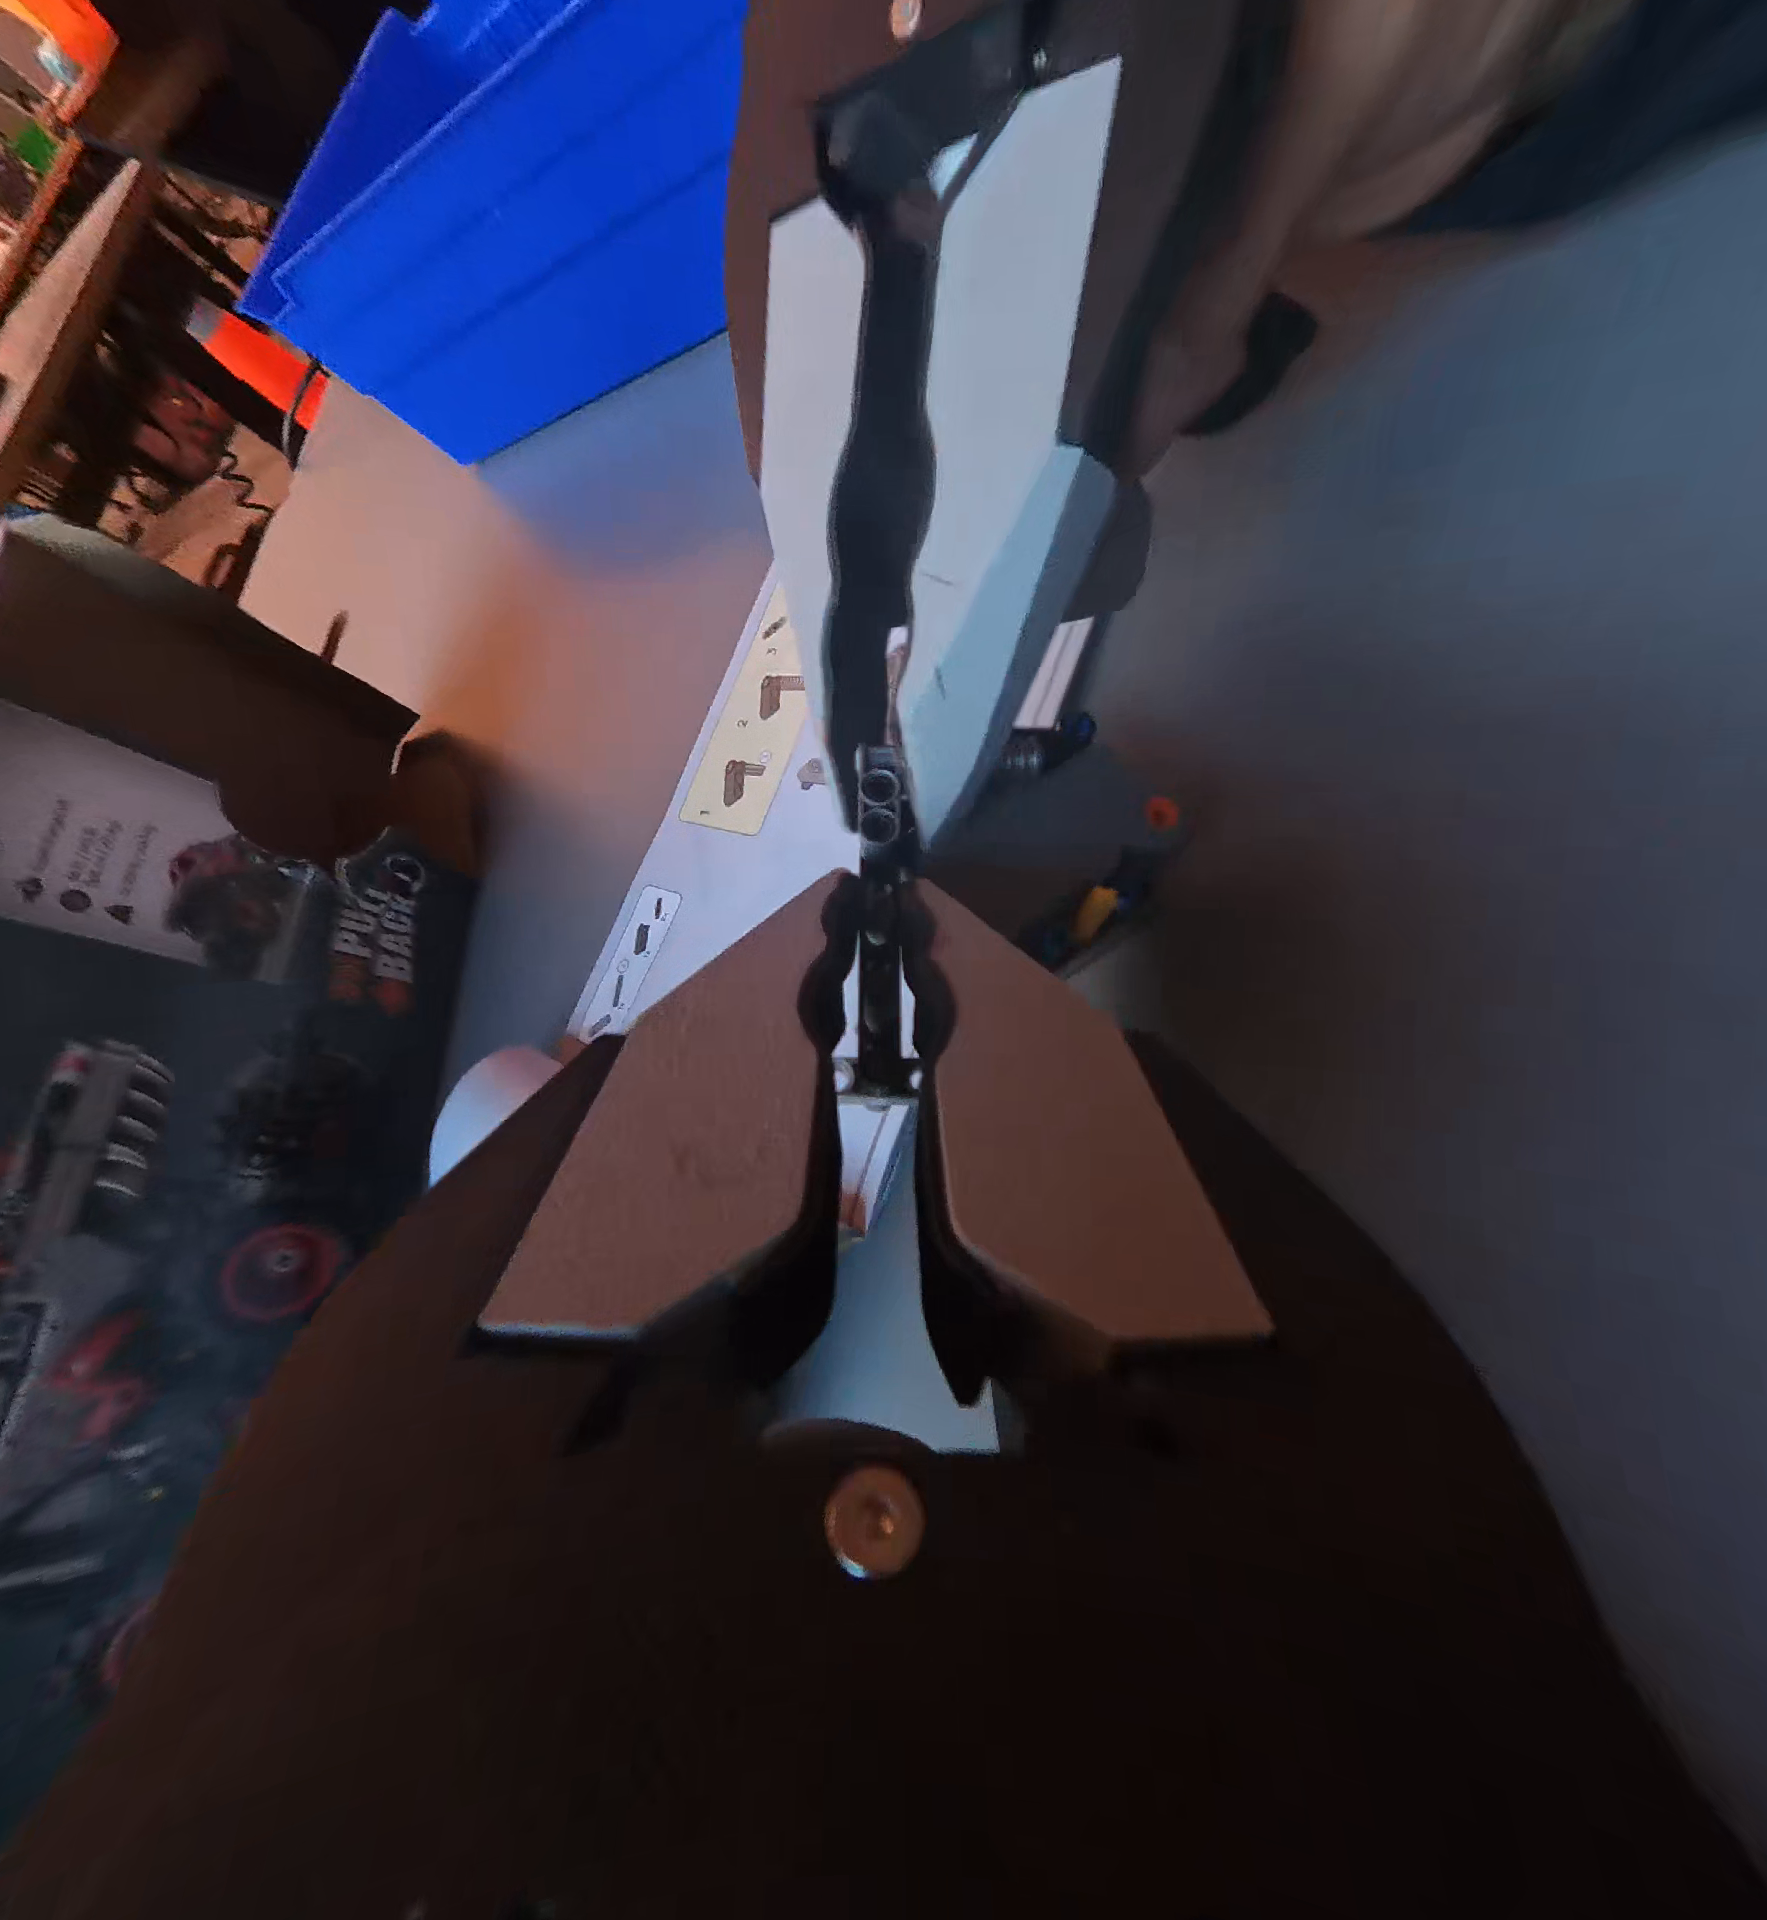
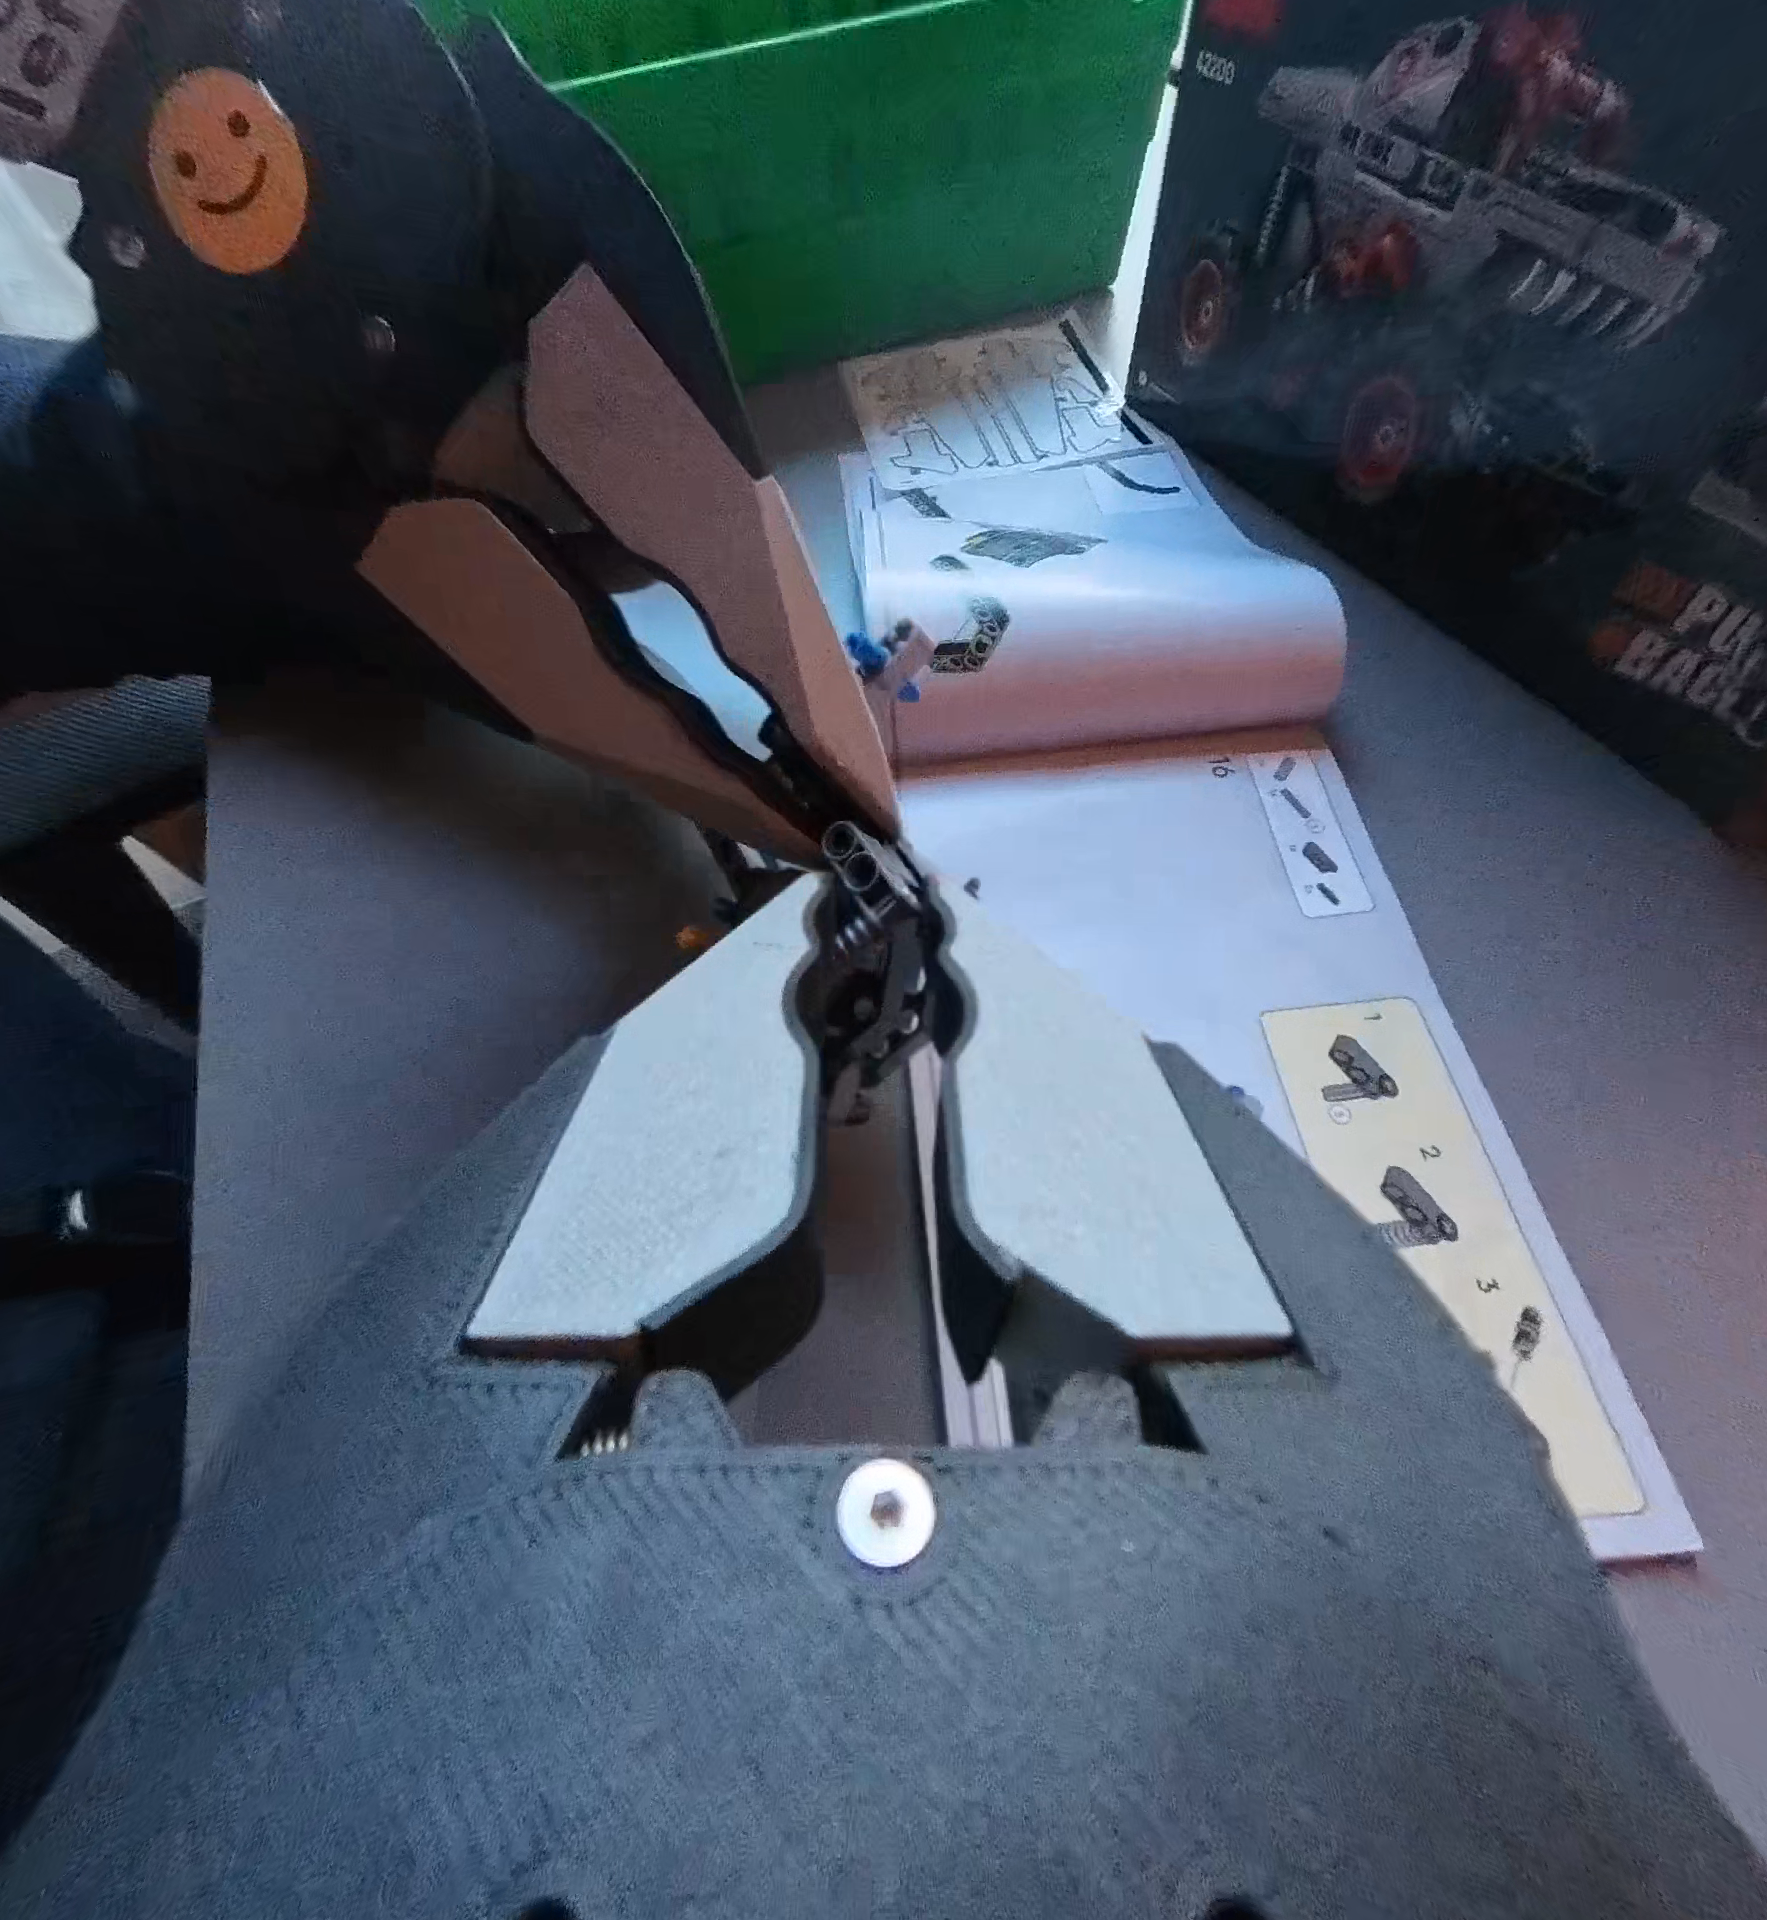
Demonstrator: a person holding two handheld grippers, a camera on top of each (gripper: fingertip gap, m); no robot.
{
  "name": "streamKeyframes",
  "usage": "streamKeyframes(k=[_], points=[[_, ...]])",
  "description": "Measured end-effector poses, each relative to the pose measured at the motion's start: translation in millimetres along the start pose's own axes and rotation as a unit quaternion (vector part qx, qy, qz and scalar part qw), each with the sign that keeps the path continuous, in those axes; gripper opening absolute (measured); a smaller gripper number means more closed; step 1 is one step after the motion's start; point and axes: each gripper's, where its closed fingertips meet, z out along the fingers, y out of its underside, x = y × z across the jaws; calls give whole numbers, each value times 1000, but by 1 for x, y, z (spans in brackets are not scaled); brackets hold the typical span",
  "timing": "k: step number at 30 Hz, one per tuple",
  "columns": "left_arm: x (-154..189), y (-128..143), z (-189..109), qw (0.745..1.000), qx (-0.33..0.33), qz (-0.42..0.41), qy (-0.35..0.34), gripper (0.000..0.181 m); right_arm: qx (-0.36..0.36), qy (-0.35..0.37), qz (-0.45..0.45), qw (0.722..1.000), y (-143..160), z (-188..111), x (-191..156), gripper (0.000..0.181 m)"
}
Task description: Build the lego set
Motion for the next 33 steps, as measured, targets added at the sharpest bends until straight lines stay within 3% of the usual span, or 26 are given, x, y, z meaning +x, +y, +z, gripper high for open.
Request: streamKeyframes(k=[1,5,9,12,18,26,29,33], points=[[0,0,0,1000,0,1,-2,5,-1,3,-3,1000,0,0,0,11],[2,-1,0,1000,10,22,-9,6,10,-23,37,999,1,0,0,12],[5,-1,4,999,30,-28,11,6,14,-55,97,994,5,-1,0,12],[6,1,4,1000,2,-3,4,6,5,-60,110,992,6,0,1,12],[-4,-8,0,995,31,67,-67,6,-16,49,-59,997,-4,-7,2,15],[3,-30,-11,969,70,197,-132,5,52,-134,103,984,-15,-31,-16,14],[8,-28,-7,964,64,219,-133,5,46,-145,99,983,-7,-32,-18,14],[9,-25,-1,959,42,237,-152,4,35,-104,66,992,-1,-31,-15,13]])
